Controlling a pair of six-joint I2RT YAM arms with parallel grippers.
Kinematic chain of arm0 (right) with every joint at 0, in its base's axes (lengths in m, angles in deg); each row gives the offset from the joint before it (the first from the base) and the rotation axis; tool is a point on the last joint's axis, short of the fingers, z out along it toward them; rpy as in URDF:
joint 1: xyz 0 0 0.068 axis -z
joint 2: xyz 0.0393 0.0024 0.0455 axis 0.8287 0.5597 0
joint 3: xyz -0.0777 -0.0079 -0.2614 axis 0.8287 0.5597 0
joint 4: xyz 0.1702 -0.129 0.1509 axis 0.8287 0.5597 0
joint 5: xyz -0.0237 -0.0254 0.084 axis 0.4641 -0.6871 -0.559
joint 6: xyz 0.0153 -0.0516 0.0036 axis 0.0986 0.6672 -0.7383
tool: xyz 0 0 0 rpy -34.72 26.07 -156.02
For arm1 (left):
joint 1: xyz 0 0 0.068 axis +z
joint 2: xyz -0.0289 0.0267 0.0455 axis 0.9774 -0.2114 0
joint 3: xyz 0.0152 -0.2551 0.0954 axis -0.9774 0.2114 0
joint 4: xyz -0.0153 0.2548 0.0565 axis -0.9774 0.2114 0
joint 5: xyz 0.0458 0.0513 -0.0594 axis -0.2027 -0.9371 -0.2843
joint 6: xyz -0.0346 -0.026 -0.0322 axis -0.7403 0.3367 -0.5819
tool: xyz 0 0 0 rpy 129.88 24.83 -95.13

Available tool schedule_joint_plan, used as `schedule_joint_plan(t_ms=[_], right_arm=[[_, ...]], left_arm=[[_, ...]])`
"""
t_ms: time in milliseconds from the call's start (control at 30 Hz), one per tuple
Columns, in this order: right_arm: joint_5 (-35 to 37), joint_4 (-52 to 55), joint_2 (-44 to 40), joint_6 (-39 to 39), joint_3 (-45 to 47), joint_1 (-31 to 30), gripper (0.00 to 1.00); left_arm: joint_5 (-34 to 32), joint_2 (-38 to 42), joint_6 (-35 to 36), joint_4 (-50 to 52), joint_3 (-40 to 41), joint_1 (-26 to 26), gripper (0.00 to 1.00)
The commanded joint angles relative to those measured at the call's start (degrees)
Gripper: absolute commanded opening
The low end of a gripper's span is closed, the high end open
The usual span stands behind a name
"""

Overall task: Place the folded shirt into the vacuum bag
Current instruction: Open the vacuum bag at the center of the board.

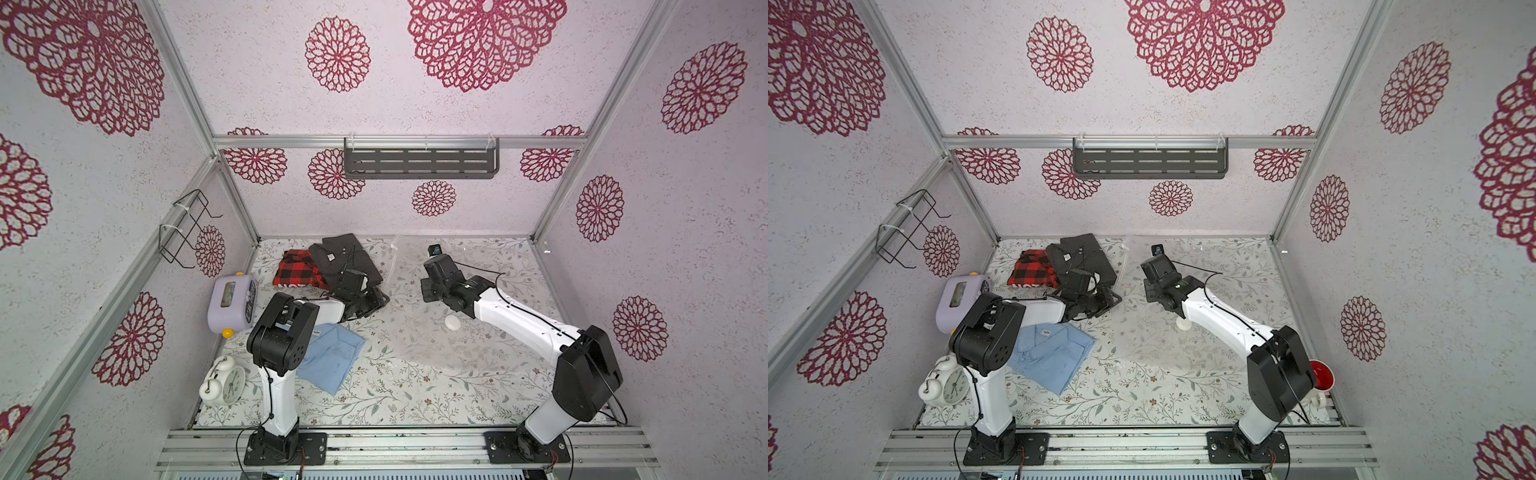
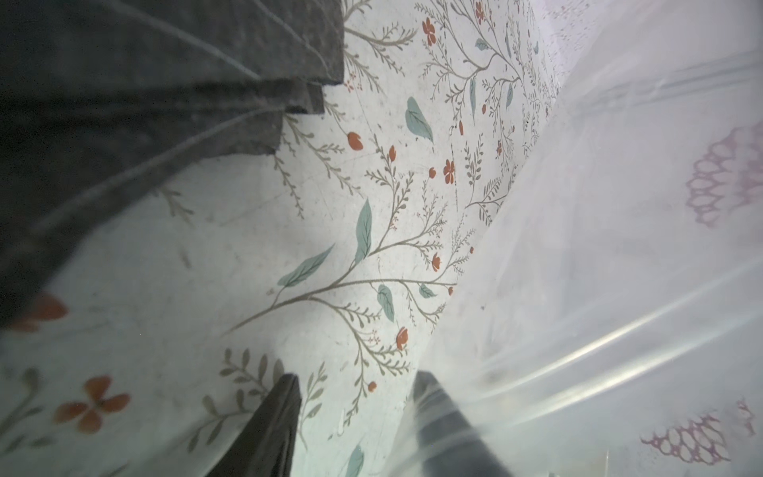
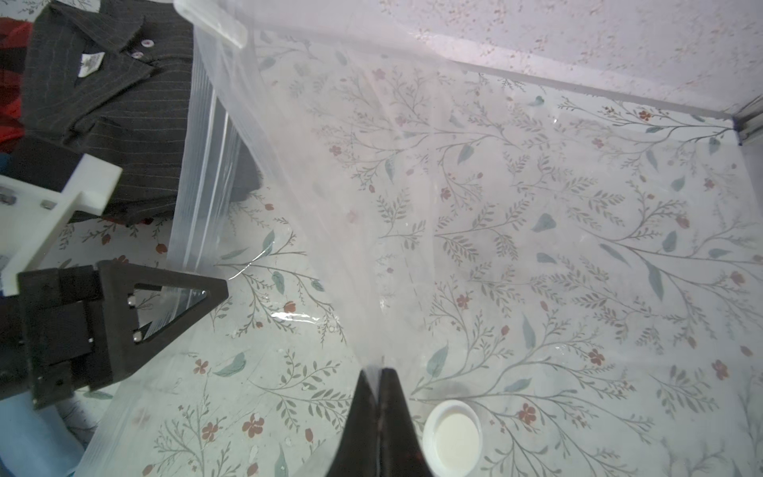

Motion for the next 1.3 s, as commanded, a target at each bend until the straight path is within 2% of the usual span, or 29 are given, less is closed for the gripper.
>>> schedule_joint_plan(t_ms=[0, 133, 200, 367, 633, 933, 1167, 1267], right_arm=[[1.6, 1.6, -2.8, 2.0, -3.3, 0.2, 0.0], [1.5, 2.6, -1.1, 4.2, -3.9, 0.2, 0.0], [3.0, 3.4, 0.3, 5.3, -4.0, 0.2, 0.0], [4.2, 4.7, 4.1, 7.0, -5.3, 0.1, 0.0], [1.4, 2.4, 7.6, 5.7, -4.4, -0.8, 0.0], [1.2, 4.4, 12.4, 1.8, -7.8, -4.9, 0.0], [5.1, 6.0, 12.2, -0.5, -5.9, -6.0, 0.0], [7.0, 5.6, 12.0, -0.4, -4.5, -5.8, 0.0]], left_arm=[[-0.3, -1.1, 0.4, 0.5, -0.8, -1.1, 0.5], [1.8, 1.2, -1.2, -0.4, 0.1, -1.7, 0.54], [2.3, 5.2, -2.4, -1.4, 0.9, -2.2, 0.61], [-4.2, 12.2, -0.5, 7.9, 0.5, -4.2, 0.77], [-5.1, 17.2, 1.1, 12.7, 3.0, -4.5, 0.8], [-8.2, 21.0, 1.1, 9.4, 5.6, -6.6, 0.69], [-7.3, 13.8, -0.3, 4.3, 5.3, -8.4, 0.5], [-7.3, 9.6, -1.0, 1.9, 4.3, -10.0, 0.46]])
